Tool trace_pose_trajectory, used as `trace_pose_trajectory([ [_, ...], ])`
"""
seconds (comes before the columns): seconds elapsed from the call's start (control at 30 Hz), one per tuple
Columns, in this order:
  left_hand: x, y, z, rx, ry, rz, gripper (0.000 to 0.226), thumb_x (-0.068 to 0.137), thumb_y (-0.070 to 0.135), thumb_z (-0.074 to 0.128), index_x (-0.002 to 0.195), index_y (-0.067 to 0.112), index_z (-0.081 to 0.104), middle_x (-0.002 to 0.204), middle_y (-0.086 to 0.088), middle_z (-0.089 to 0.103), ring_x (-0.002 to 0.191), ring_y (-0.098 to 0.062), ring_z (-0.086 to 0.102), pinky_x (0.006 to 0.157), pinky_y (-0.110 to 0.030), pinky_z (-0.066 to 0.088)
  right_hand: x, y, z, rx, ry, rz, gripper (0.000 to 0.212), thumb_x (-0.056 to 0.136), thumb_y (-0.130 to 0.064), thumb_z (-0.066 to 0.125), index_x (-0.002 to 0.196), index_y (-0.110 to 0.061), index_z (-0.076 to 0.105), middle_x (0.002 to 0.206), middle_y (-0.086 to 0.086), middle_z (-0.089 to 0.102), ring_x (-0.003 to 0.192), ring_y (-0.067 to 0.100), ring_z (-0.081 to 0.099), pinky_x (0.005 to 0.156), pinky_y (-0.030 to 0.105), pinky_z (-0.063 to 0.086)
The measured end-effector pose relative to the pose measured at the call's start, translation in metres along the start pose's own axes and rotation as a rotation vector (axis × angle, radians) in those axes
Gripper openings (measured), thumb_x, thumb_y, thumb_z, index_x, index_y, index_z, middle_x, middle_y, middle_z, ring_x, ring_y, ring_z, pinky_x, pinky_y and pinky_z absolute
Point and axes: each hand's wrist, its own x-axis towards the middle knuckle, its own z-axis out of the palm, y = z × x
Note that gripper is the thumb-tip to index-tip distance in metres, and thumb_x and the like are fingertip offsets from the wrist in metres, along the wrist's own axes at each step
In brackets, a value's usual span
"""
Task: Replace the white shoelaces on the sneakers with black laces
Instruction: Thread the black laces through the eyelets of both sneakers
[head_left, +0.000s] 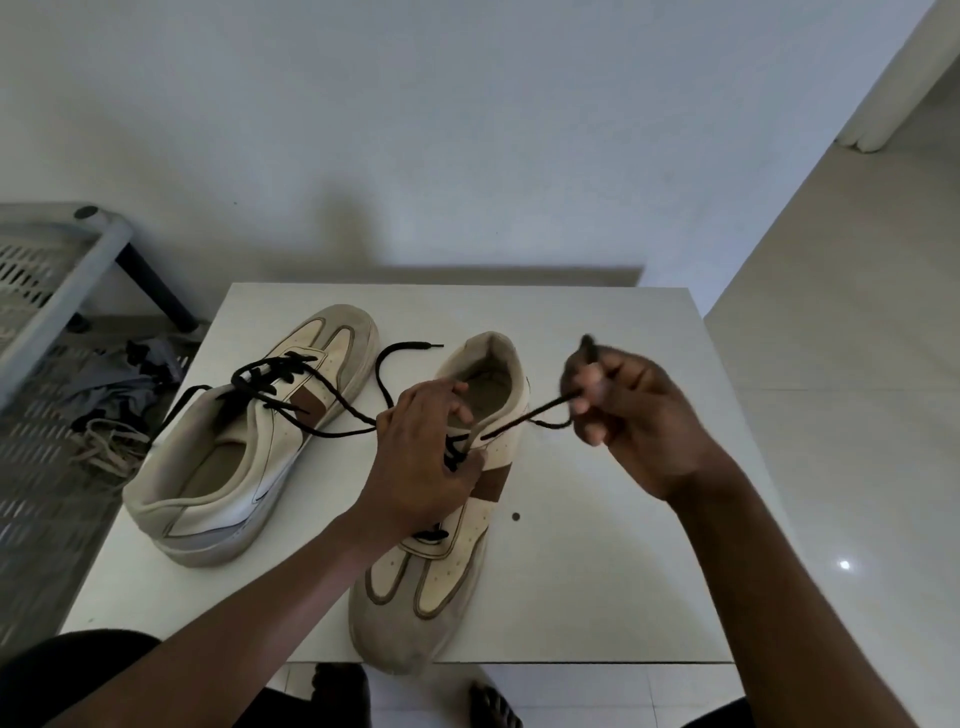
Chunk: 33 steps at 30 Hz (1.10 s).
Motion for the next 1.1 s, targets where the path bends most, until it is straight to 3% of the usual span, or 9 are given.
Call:
trace_pose_trajectory([
  [0.07, 0.002, -0.001, -0.002, 0.012, 0.002, -0.017, 0.043, 0.069, 0.035, 0.063, 0.106, 0.028, 0.043, 0.123, 0.018, 0.042, 0.114, 0.000, 0.034, 0.091, -0.028, 0.021, 0.001, -0.003, 0.000, 0.173, 0.039, 0.006, 0.026, 0.091, -0.018, 0.047, 0.069, -0.021, 0.061, 0.065, -0.002, 0.048, 0.050, 0.010, 0.040, 0.049, 0.020, 0.035],
  [0.13, 0.004, -0.001, -0.005, 0.038, -0.024, -0.033, 0.051, 0.068, 0.038, 0.065, 0.114, 0.025, 0.047, 0.120, 0.016, 0.045, 0.114, -0.001, 0.035, 0.092, -0.027, 0.021, 0.004, 0.005, 0.003, 0.127, 0.170, 0.076, 0.022, 0.095, -0.027, 0.053, 0.076, -0.019, 0.060, 0.068, -0.001, 0.053, 0.053, 0.013, 0.044, 0.051, 0.022, 0.037],
  [0.23, 0.007, 0.001, -0.011, 0.027, -0.114, -0.015, 0.053, 0.072, 0.037, 0.073, 0.119, 0.026, 0.049, 0.115, 0.017, 0.041, 0.113, 0.001, 0.030, 0.096, -0.028, 0.021, 0.007, 0.017, 0.002, -0.384, 0.291, 0.249, 0.020, 0.096, -0.033, 0.055, 0.094, -0.015, 0.062, 0.080, -0.003, 0.068, 0.064, 0.012, 0.057, 0.055, 0.022, 0.042],
  [0.33, 0.013, 0.002, -0.020, 0.038, -0.235, -0.010, 0.051, 0.077, 0.035, 0.074, 0.121, 0.024, 0.052, 0.113, 0.016, 0.038, 0.113, -0.001, 0.027, 0.099, -0.029, 0.022, 0.008, 0.029, 0.012, -0.713, 0.149, 0.307, 0.024, 0.086, -0.040, 0.065, 0.097, -0.019, 0.063, 0.086, -0.003, 0.070, 0.064, 0.009, 0.063, 0.054, 0.020, 0.043],
  [0.5, 0.017, -0.005, -0.025, 0.101, -0.291, 0.113, 0.053, 0.068, 0.060, 0.049, 0.103, 0.022, 0.060, 0.100, 0.019, 0.052, 0.113, -0.007, 0.037, 0.087, -0.030, 0.025, 0.013, 0.042, 0.040, -0.619, 0.089, 0.175, 0.022, 0.081, -0.028, 0.075, 0.095, -0.013, 0.067, 0.087, 0.003, 0.068, 0.058, 0.006, 0.061, 0.055, 0.019, 0.048],
  [0.63, 0.018, -0.006, -0.025, 0.112, -0.302, 0.101, 0.051, 0.067, 0.061, 0.058, 0.104, 0.026, 0.061, 0.099, 0.020, 0.055, 0.115, -0.007, 0.038, 0.086, -0.028, 0.022, 0.016, 0.043, 0.037, -0.750, 0.214, 0.123, 0.017, 0.088, -0.024, 0.068, 0.079, -0.009, 0.066, 0.070, -0.003, 0.067, 0.050, 0.001, 0.056, 0.053, 0.014, 0.042],
  [0.8, 0.016, -0.002, -0.026, 0.110, -0.347, 0.081, 0.058, 0.066, 0.070, 0.051, 0.104, 0.028, 0.063, 0.096, 0.021, 0.059, 0.106, -0.002, 0.039, 0.088, -0.032, 0.029, 0.013, 0.043, 0.036, -0.459, 0.253, 0.168, 0.021, 0.095, -0.023, 0.059, 0.079, -0.010, 0.062, 0.069, -0.003, 0.066, 0.063, 0.008, 0.060, 0.054, 0.020, 0.044],
  [0.97, 0.017, -0.006, -0.035, -0.001, -0.410, 0.104, 0.043, 0.072, 0.054, 0.064, 0.102, 0.024, 0.064, 0.092, 0.029, 0.050, 0.099, 0.005, 0.040, 0.090, -0.029, 0.031, 0.014, 0.037, 0.026, -0.308, 0.252, 0.298, 0.025, 0.094, -0.026, 0.060, 0.084, -0.003, 0.064, 0.076, 0.006, 0.067, 0.067, 0.010, 0.060, 0.057, 0.021, 0.047],
  [1.1, 0.023, -0.008, -0.043, -0.066, -0.427, 0.074, 0.027, 0.080, 0.020, 0.075, 0.106, 0.022, 0.068, 0.097, 0.009, 0.062, 0.095, -0.002, 0.055, 0.082, -0.020, 0.047, 0.015, 0.041, 0.024, -0.373, 0.287, 0.286, 0.026, 0.093, -0.027, 0.061, 0.093, -0.002, 0.066, 0.087, 0.007, 0.073, 0.070, 0.009, 0.063, 0.059, 0.023, 0.047],
])
